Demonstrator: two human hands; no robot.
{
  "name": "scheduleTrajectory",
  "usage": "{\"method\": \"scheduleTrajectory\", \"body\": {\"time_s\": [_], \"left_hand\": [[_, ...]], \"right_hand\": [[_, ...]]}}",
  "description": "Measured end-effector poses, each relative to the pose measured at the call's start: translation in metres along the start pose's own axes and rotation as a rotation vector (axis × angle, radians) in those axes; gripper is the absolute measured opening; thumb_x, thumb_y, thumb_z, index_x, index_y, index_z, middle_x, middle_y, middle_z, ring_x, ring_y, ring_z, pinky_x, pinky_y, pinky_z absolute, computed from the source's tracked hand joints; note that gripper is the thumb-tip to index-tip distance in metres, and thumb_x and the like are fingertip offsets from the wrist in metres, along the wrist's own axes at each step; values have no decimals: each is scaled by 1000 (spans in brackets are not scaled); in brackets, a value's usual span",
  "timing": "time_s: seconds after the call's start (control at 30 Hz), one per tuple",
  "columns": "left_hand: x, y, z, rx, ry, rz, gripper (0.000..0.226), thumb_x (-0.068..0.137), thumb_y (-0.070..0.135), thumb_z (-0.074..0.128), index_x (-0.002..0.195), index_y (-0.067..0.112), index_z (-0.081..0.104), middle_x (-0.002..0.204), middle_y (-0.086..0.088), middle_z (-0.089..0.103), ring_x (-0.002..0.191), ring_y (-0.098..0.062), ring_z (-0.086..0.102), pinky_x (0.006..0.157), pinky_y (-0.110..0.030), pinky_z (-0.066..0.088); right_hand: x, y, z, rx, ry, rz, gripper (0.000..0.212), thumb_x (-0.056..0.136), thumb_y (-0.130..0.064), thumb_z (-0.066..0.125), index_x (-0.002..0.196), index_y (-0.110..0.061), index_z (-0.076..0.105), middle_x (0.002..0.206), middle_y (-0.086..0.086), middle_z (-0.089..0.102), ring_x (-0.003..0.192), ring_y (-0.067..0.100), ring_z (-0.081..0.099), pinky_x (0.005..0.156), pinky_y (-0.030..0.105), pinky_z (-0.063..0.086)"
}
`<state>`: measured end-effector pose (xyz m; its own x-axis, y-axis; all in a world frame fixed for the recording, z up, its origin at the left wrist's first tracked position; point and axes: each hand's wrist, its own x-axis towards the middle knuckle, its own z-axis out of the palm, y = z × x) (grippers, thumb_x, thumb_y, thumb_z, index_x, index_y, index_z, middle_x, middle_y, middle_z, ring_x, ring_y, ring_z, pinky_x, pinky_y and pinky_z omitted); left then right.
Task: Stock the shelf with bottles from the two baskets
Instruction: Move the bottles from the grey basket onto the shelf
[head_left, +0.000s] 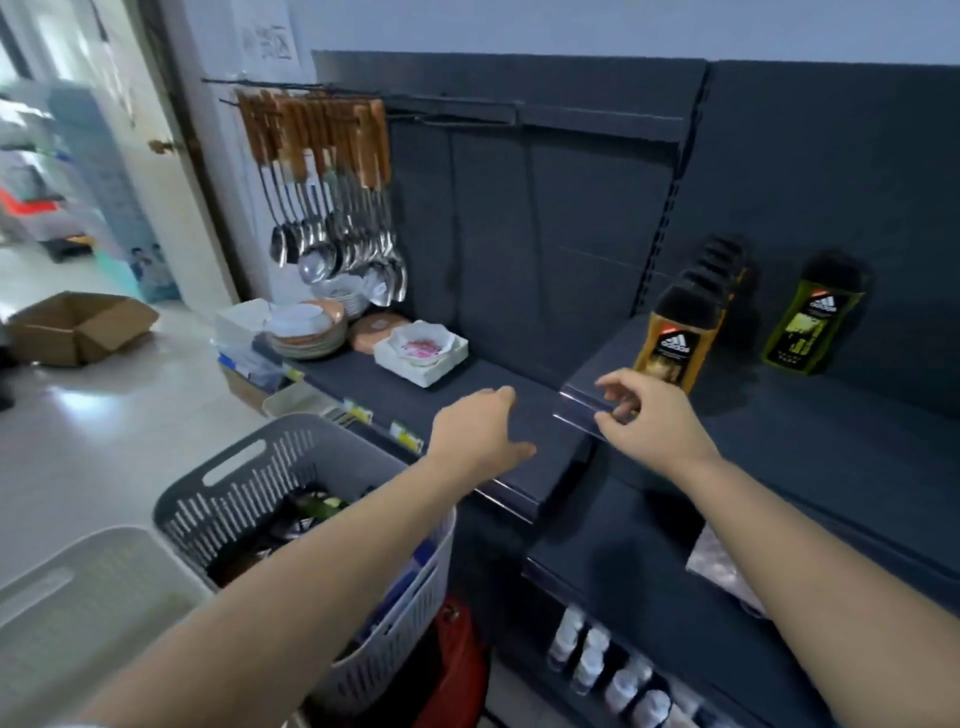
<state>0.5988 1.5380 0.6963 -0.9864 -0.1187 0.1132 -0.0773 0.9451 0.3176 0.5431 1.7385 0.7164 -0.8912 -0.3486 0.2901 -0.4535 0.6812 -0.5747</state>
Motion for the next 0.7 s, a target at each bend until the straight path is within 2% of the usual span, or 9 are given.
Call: {"method": "scheduleTrajectory", "body": {"time_s": [0.23,0.4,0.57,0.7], "left_hand": [[-54,-138,-26,139,20,-392,53,82,42,64,128,21,48,120,-4,60,110,-27,59,80,-39,52],[-91,-201,-22,146,39,-616,66,81,44,67,138,21,44,132,-5,56,116,-28,57,86,-40,50],[-109,-232,2,118,-37,-787,56,81,44,68,127,18,50,123,-7,58,112,-29,57,83,-38,49],[-107,-248,30,130,-86,-905,31,86,36,63,106,17,50,109,-4,57,101,-27,59,68,-33,40]], "right_hand": [[30,-80,98,-23,-292,-188,38,83,-21,66,121,-21,59,103,-4,60,86,14,58,81,30,50],[49,-115,168,-9,-472,-279,40,83,-22,66,122,-22,58,108,-3,59,90,15,58,80,29,47],[56,-130,236,45,-667,-347,41,85,-24,66,125,-20,56,109,-3,56,94,17,56,82,32,48],[62,-134,294,41,-842,-384,41,84,-24,67,123,-22,56,115,-1,58,96,20,57,84,36,51]]}}
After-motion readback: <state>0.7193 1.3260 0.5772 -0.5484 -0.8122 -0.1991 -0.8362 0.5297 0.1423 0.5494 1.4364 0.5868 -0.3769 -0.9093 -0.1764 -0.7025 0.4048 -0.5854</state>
